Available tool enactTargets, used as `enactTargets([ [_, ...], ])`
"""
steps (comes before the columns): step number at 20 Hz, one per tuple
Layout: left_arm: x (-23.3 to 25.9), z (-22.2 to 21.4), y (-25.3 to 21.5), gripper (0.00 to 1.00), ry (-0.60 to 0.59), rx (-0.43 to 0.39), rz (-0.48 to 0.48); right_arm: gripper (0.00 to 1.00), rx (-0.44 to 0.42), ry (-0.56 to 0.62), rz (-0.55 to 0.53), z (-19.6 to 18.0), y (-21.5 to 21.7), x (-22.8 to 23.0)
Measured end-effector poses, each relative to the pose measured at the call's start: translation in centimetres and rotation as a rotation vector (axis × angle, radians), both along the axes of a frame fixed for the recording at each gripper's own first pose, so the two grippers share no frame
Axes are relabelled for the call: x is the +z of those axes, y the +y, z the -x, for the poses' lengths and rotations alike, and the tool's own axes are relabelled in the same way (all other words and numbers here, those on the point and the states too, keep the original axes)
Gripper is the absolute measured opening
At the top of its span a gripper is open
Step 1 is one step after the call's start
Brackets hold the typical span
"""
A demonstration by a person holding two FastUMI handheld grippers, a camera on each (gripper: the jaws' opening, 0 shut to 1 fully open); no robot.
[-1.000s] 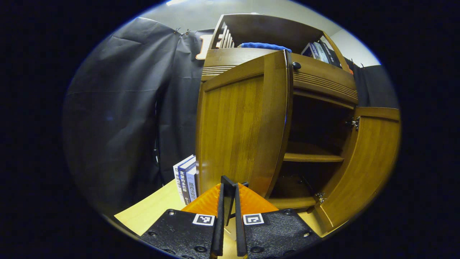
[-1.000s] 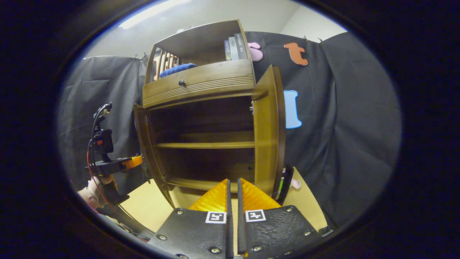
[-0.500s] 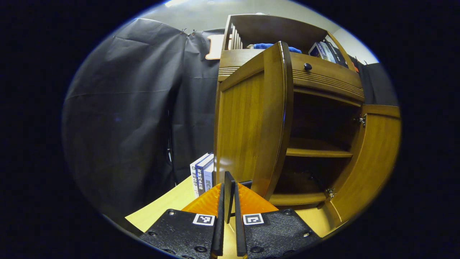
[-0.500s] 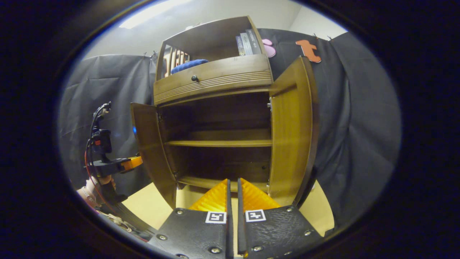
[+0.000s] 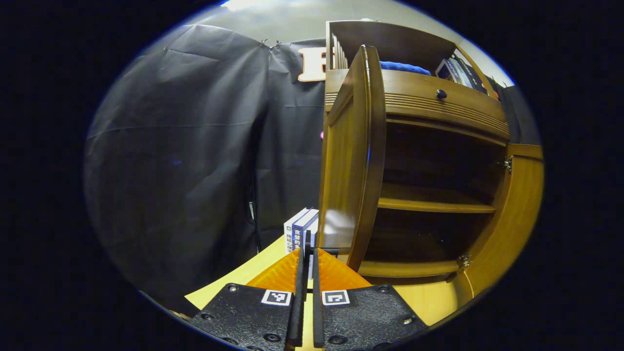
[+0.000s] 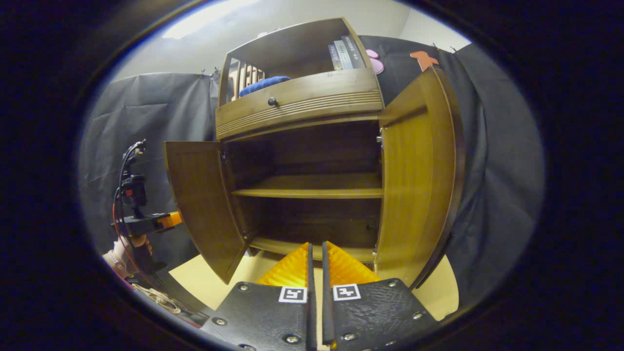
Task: Open the right door of the double-door shoe cabinet with the right hand, and open the left door with the left hand.
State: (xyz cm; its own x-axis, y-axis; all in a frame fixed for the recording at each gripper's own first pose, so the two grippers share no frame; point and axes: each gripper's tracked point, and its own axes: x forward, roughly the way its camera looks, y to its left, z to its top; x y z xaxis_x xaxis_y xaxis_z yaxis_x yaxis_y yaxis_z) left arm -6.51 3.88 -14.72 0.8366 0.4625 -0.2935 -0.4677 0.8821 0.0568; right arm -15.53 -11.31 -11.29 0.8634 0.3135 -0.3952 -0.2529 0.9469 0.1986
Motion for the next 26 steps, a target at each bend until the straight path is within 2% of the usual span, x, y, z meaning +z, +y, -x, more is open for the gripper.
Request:
enactTargets([
  [1, 0.1, 0.2, -0.1, 0.08, -0.005, 0.005, 0.013, 0.05, 0.007, 0.000, 0.000, 0.0, 0.3, 0.0],
  [2, 0.0, 0.1, -0.1, 0.17, -0.009, 0.008, 0.021, 0.05, 0.014, 0.000, 0.001, -0.1, 0.4, -0.1],
  [3, 0.0, 0.1, 0.0, 0.08, -0.008, 0.013, 0.021, 0.05, 0.018, 0.001, 0.003, -0.2, 0.5, -0.2],
  [12, -0.1, 0.4, 0.2, 0.08, -0.022, -0.004, 0.036, 0.05, 0.035, 0.014, -0.001, -0.3, 0.7, -0.4],
  [13, -0.1, 0.4, 0.2, 0.13, -0.026, -0.004, 0.046, 0.05, 0.036, 0.016, -0.001, -0.4, 0.7, -0.4],
  [14, -0.1, 0.5, 0.2, 0.08, -0.030, -0.003, 0.054, 0.05, 0.036, 0.018, -0.001, -0.5, 0.7, -0.5],
  [15, -0.2, 0.5, 0.2, 0.08, -0.032, -0.003, 0.058, 0.05, 0.036, 0.019, -0.001, -0.5, 0.8, -0.6],
  [16, -0.2, 0.5, 0.2, 0.00, -0.032, -0.001, 0.058, 0.05, 0.036, 0.022, -0.002, -0.6, 0.8, -0.6],
  [17, -0.1, 0.6, 0.3, 0.08, -0.028, 0.002, 0.053, 0.05, 0.037, 0.023, -0.003, -0.6, 0.8, -0.6],
  [18, -0.1, 0.7, 0.4, 0.00, -0.024, 0.006, 0.046, 0.05, 0.038, 0.025, -0.003, -0.7, 0.8, -0.7],
  [19, 0.0, 0.7, 0.4, 0.08, -0.025, 0.009, 0.038, 0.05, 0.039, 0.026, -0.004, -0.8, 0.9, -0.8],
  [20, 0.1, 0.6, 0.5, 0.00, -0.027, 0.010, 0.035, 0.05, 0.040, 0.027, -0.005, -0.8, 0.9, -0.9],
  [21, 0.1, 0.7, 0.5, 0.17, -0.029, 0.013, 0.033, 0.05, 0.041, 0.028, -0.006, -1.0, 0.9, -0.9],
  [22, 0.1, 0.7, 0.5, 0.17, -0.026, 0.016, 0.031, 0.05, 0.041, 0.031, -0.004, -1.2, 1.0, -1.1],
  [23, 0.1, 0.8, 0.6, 0.00, -0.025, 0.023, 0.029, 0.05, 0.041, 0.034, -0.001, -1.3, 1.0, -1.3],
  [24, 0.2, 0.8, 0.7, 0.00, -0.026, 0.031, 0.024, 0.05, 0.042, 0.034, 0.000, -1.3, 1.0, -1.3],
  [25, 0.3, 1.0, 1.0, 0.08, -0.030, 0.042, 0.019, 0.05, 0.043, 0.034, 0.001, -1.3, 1.1, -1.3],
  [26, 0.4, 1.1, 1.5, 0.08, -0.032, 0.051, 0.011, 0.05, 0.044, 0.035, 0.002, -1.3, 1.2, -1.5],
])
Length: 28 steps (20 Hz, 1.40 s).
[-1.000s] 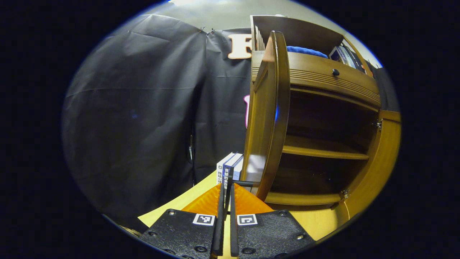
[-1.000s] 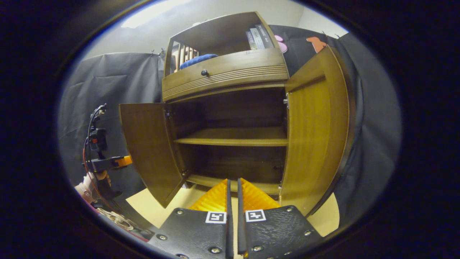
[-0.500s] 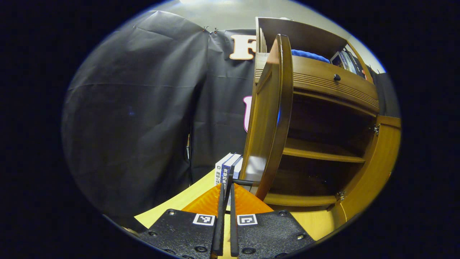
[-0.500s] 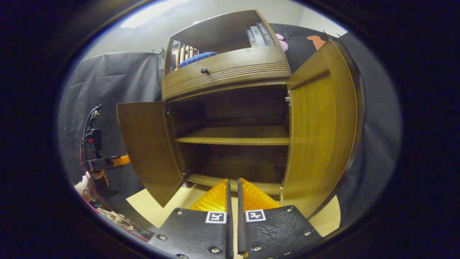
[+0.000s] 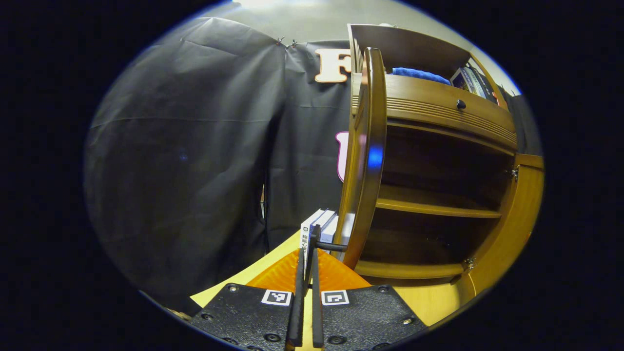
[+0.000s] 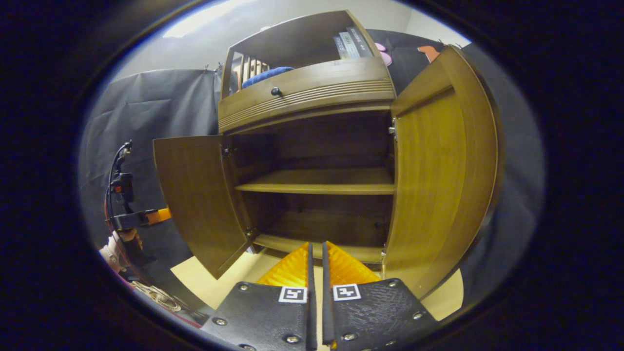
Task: Open the right door of the double-door shoe cabinet with the right hand, and open the left door with the left hand.
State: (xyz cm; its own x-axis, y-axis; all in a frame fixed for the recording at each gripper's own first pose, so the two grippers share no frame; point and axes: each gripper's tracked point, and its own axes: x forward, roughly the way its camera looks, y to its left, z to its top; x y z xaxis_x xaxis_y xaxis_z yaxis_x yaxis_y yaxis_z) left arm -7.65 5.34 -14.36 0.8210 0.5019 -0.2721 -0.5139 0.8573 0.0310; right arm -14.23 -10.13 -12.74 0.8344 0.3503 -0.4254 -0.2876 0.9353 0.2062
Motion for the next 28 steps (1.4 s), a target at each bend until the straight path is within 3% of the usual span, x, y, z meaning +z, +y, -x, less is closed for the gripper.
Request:
enactTargets([
  [5, 0.5, 0.7, 1.2, 0.08, -0.006, 0.048, -0.029, 0.05, 0.011, 0.001, 0.002, -0.3, 0.0, -0.2],
  [6, 0.7, 0.9, 1.5, 0.00, -0.010, 0.061, -0.031, 0.05, 0.013, 0.001, -0.001, -0.4, 0.1, -0.4],
  [7, 0.7, 1.1, 1.8, 0.08, -0.015, 0.078, -0.031, 0.05, 0.015, 0.000, -0.004, -0.5, 0.1, -0.4],
  [12, 1.3, 1.9, 2.3, 0.08, -0.040, 0.124, -0.016, 0.05, 0.039, -0.009, -0.012, -1.0, 0.9, -0.2],
  [13, 1.4, 2.0, 2.3, 0.17, -0.049, 0.129, -0.013, 0.05, 0.043, -0.012, -0.013, -1.2, 0.9, -0.1],
  [14, 1.7, 1.9, 2.2, 0.17, -0.054, 0.129, -0.015, 0.05, 0.045, -0.014, -0.015, -1.2, 1.1, -0.1],
  [15, 1.8, 1.9, 2.2, 0.08, -0.060, 0.125, -0.021, 0.05, 0.045, -0.016, -0.017, -1.3, 1.2, 0.0],
  [21, 3.6, 1.7, 1.0, 0.08, -0.077, 0.074, -0.047, 0.05, 0.041, -0.015, -0.013, -0.6, 1.5, 0.1],
  [22, 4.2, 1.7, 0.7, 0.00, -0.085, 0.063, -0.044, 0.05, 0.037, -0.016, -0.010, -0.5, 1.6, 0.1],
  [23, 4.7, 1.3, -0.1, 0.08, -0.096, 0.051, -0.043, 0.05, 0.031, -0.018, -0.008, -0.4, 1.5, 0.3],
  [26, 7.2, -0.7, -2.1, 0.08, -0.132, 0.002, -0.044, 0.05, 0.008, -0.037, -0.013, -0.2, 1.4, 1.5],
  [27, 7.8, -1.0, -2.7, 0.00, -0.139, -0.016, -0.046, 0.05, 0.001, -0.047, -0.013, -0.3, 1.5, 2.1],
  [28, 8.4, -1.5, -3.3, 0.08, -0.147, -0.035, -0.049, 0.05, -0.007, -0.059, -0.009, -0.4, 1.5, 2.6],
])
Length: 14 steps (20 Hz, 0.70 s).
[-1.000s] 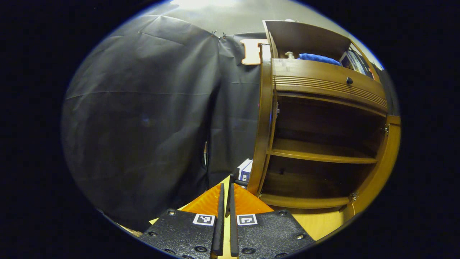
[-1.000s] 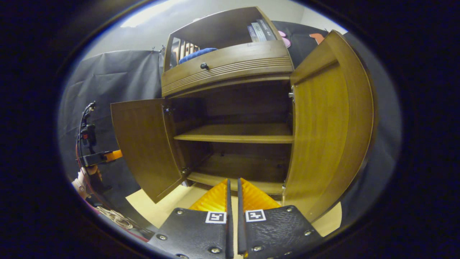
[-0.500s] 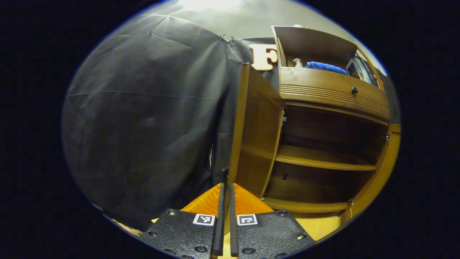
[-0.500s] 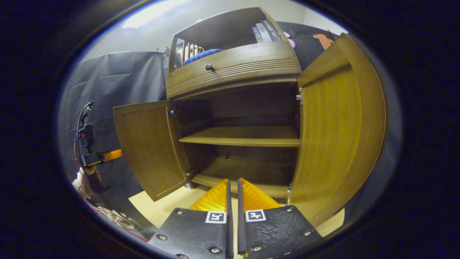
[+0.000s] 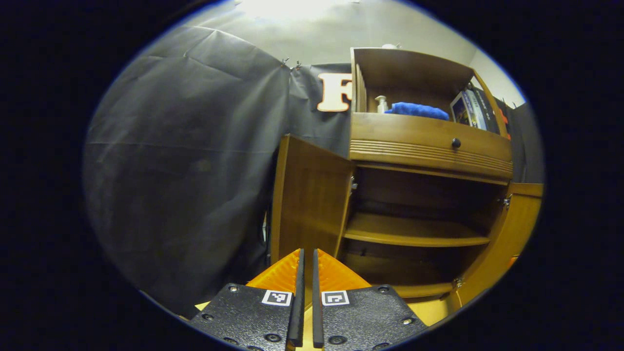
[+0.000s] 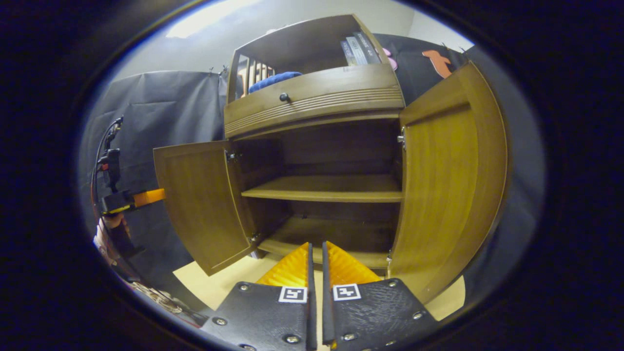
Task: Open the right door of the double-door shoe cabinet with the right hand, and open the left door with the left hand.
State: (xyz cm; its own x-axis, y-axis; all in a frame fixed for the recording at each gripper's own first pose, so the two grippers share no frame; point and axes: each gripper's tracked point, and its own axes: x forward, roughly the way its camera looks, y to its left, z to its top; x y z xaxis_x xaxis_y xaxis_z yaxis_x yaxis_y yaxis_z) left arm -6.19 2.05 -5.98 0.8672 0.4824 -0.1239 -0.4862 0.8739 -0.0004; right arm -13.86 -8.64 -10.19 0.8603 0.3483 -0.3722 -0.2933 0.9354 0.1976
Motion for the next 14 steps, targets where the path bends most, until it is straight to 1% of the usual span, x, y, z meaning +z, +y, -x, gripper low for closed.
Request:
enactTargets([
  [5, 3.4, -2.4, -4.7, 0.08, -0.045, -0.128, -0.014, 0.05, -0.037, -0.090, 0.019, -0.4, 0.3, 4.4],
  [6, 3.8, -3.0, -5.7, 0.17, -0.048, -0.152, -0.019, 0.05, -0.046, -0.111, 0.018, -0.5, 0.4, 5.3],
  [7, 4.0, -3.5, -6.7, 0.00, -0.049, -0.175, -0.022, 0.05, -0.053, -0.132, 0.013, -0.6, 0.5, 6.3],
  [12, 4.8, -5.1, -12.3, 0.00, -0.068, -0.307, -0.004, 0.05, -0.092, -0.201, -0.012, -0.8, 0.9, 9.8],
  [13, 4.8, -5.4, -13.4, 0.08, -0.069, -0.333, 0.001, 0.05, -0.103, -0.214, -0.005, -0.8, 0.8, 10.3],
  [14, 4.8, -5.5, -14.4, 0.08, -0.069, -0.358, 0.003, 0.05, -0.113, -0.225, 0.004, -0.8, 0.7, 10.7],
])
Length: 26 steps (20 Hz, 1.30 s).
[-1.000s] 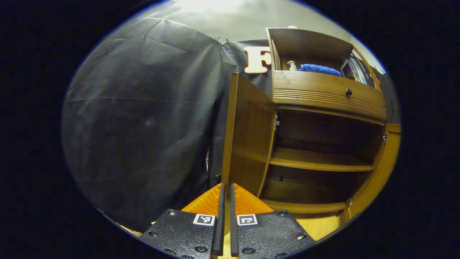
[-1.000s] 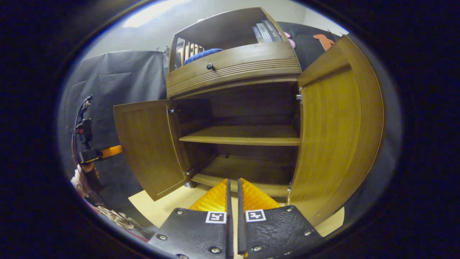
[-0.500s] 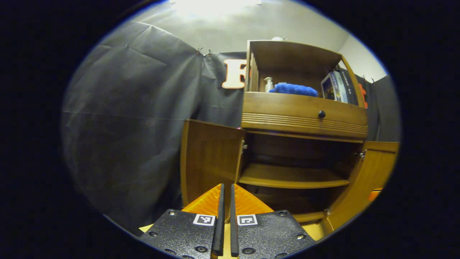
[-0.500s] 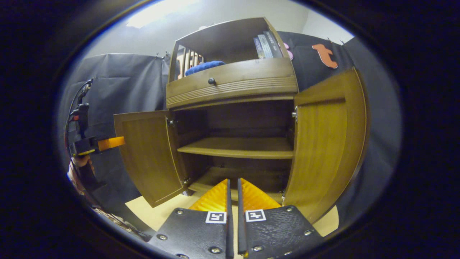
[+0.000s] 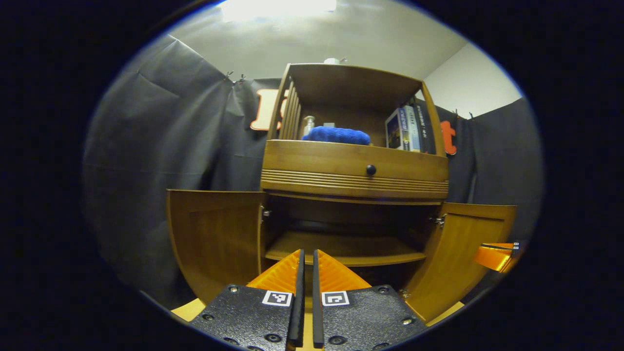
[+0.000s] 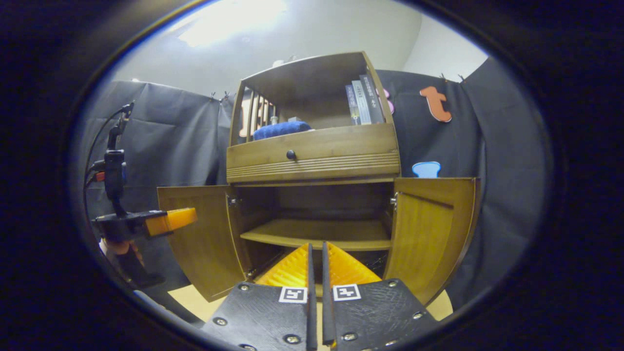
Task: Open the right door of the double-door shoe cabinet with the right hand, and open the left door with the left hand.
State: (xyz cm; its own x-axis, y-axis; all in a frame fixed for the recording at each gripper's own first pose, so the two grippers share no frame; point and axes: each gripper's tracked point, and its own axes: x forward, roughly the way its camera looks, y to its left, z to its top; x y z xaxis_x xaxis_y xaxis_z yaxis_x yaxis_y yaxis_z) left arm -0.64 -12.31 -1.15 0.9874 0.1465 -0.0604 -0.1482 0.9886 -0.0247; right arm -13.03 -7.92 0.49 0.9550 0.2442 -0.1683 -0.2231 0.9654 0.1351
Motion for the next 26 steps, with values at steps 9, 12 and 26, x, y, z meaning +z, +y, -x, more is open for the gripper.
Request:
enactTargets([
  [9, 1.1, -0.8, -5.7, 0.08, -0.035, -0.124, 0.020, 0.11, -0.062, -0.044, 0.033, 0.7, -0.7, 1.6],
  [12, 1.1, -1.2, -6.3, 0.46, -0.039, -0.138, 0.017, 0.54, -0.056, -0.042, 0.028, 1.1, -0.7, 1.5],
  [26, -1.2, -4.1, -7.8, 0.95, -0.021, -0.232, 0.025, 0.96, -0.154, -0.057, 0.070, 0.4, -1.8, 1.9],
])
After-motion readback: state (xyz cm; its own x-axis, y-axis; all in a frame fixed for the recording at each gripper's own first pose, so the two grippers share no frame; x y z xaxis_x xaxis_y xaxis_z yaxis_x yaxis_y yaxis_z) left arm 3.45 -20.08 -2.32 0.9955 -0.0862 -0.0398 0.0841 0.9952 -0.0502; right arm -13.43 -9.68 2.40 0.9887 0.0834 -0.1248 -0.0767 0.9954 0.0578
